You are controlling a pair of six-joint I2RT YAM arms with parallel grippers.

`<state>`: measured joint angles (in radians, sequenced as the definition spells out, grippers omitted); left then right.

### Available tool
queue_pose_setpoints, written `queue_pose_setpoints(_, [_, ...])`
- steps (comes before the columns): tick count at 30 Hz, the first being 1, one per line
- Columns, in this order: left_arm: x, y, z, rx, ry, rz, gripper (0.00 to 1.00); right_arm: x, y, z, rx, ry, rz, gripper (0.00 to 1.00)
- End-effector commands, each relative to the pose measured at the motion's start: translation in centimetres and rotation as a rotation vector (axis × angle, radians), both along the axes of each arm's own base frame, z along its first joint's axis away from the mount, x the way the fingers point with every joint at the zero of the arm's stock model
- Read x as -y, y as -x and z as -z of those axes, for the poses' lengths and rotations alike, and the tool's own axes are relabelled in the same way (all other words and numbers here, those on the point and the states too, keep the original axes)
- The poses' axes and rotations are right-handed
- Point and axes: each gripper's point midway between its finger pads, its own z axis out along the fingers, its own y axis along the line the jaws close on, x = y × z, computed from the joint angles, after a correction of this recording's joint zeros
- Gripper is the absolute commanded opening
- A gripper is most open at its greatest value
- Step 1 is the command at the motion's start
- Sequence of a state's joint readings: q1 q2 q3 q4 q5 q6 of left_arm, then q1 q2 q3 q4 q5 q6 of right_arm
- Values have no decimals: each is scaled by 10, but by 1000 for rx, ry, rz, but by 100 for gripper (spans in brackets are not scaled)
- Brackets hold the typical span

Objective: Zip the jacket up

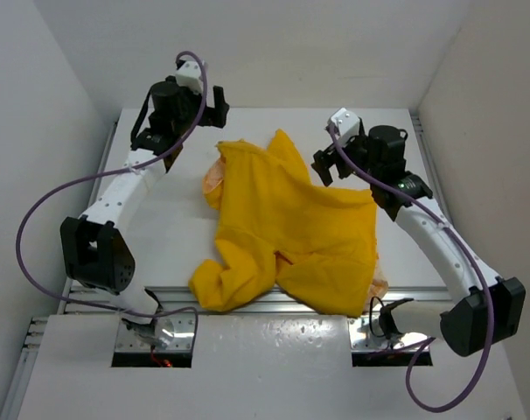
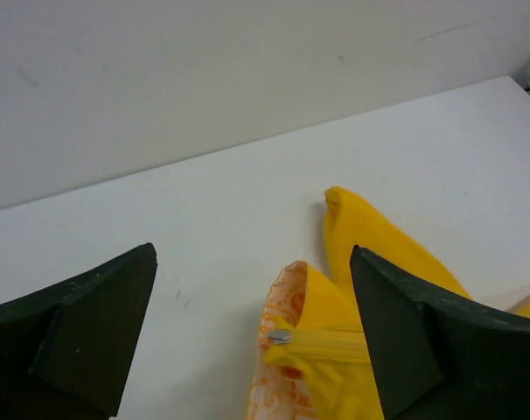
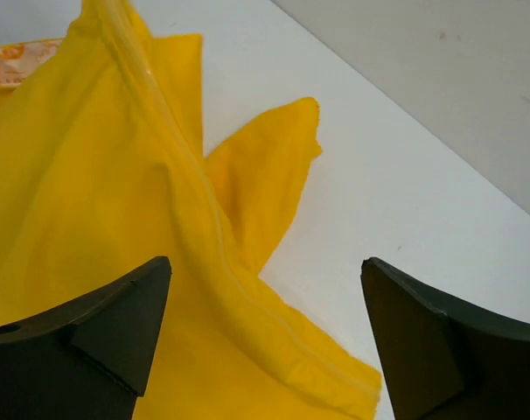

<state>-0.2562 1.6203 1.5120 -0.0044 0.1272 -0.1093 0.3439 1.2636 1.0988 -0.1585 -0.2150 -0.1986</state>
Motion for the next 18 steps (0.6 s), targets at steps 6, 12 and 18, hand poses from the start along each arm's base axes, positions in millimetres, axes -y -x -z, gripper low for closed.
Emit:
queue_pose_setpoints(6, [-16, 35, -29, -43, -102, -44, 100, 46, 12, -22, -97, -142, 129, 93])
queue_pose_setpoints(12, [-59, 60, 35, -242, -152, -186, 100, 86, 17, 13, -305, -228, 284, 100])
queue_pose_setpoints(18, [-101, 65, 55, -251, -119, -282, 100, 127, 18, 56, -438, -251, 401, 100])
